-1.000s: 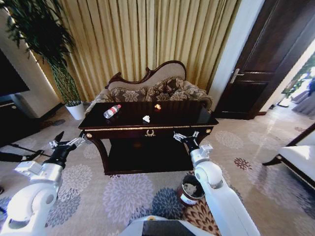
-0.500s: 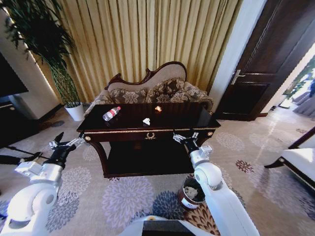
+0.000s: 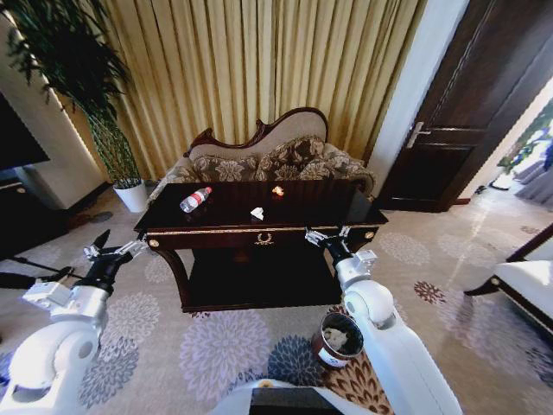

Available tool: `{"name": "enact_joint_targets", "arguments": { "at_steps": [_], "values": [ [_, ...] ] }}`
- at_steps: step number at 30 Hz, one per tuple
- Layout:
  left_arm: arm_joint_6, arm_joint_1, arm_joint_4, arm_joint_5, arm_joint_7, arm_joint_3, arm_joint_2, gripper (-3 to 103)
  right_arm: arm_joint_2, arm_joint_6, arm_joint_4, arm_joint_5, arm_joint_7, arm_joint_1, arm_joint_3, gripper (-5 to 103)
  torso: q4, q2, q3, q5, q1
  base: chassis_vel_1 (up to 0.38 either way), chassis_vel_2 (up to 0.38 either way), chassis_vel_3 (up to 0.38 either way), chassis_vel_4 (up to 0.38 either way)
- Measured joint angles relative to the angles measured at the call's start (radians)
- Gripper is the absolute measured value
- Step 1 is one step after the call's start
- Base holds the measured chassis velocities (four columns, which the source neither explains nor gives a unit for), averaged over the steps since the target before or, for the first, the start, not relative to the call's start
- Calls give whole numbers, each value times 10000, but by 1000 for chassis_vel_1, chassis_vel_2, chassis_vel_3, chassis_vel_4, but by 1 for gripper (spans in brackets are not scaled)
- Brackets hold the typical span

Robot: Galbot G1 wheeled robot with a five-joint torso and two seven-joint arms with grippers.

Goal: Move to the front of the table and place the trash on the table into the trash bin.

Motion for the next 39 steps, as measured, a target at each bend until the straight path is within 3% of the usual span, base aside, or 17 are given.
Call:
{"name": "enact_joint_targets", "arguments": {
  "at_steps": [39],
  "values": [
    [1,7,-17,17,24,-6,-6,100,1,-124,6,313,0,223,-245,100,0,1,-1,1,-1,-39,55,42,-52]
  ]
}}
